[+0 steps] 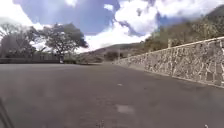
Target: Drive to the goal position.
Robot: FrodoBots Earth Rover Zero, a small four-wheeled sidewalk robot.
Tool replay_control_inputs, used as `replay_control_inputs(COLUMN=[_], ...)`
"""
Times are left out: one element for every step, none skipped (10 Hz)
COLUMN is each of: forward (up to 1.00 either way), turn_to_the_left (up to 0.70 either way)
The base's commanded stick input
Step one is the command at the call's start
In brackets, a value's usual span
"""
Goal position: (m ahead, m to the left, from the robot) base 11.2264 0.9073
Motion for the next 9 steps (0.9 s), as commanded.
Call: replay_control_inputs(forward=[0.70, 0.70, 0.70, 0.70, 0.70, 0.70, 0.70, 0.70, 0.70], turn_to_the_left=[0.00, 0.00, 0.00, 0.00, 0.00, 0.00, 0.00, 0.00, 0.00])
